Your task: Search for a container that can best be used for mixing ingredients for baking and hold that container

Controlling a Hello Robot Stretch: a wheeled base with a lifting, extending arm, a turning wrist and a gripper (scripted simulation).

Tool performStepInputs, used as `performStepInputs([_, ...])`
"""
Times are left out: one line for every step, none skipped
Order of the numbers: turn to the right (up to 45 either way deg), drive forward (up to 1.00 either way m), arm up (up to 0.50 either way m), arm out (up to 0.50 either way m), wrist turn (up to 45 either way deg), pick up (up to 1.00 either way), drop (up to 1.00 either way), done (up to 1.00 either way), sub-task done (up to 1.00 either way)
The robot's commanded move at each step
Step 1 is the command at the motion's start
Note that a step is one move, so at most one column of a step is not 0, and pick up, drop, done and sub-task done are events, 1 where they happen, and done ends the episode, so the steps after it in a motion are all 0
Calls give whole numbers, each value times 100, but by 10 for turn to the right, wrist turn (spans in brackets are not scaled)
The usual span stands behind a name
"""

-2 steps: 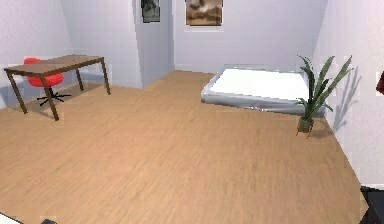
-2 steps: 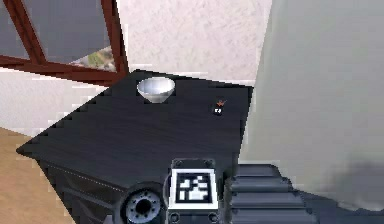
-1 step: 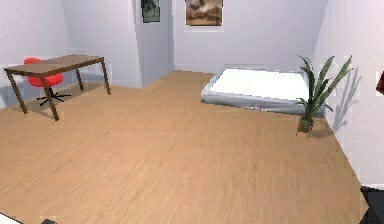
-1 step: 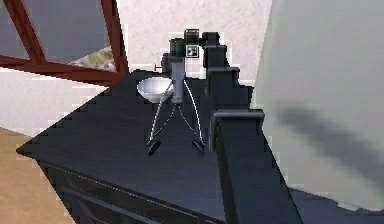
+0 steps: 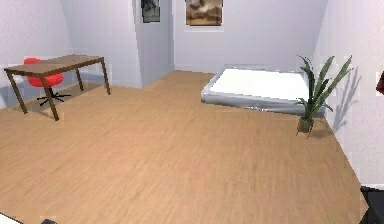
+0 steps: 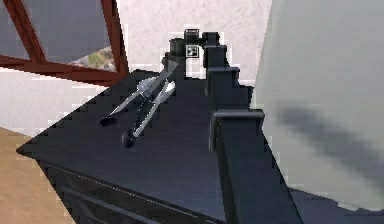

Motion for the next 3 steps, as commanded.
performStepInputs([0,0,0,0,450,0,0,0,0])
performStepInputs([0,0,0,0,450,0,0,0,0])
performStepInputs([0,0,0,0,120,0,0,0,0])
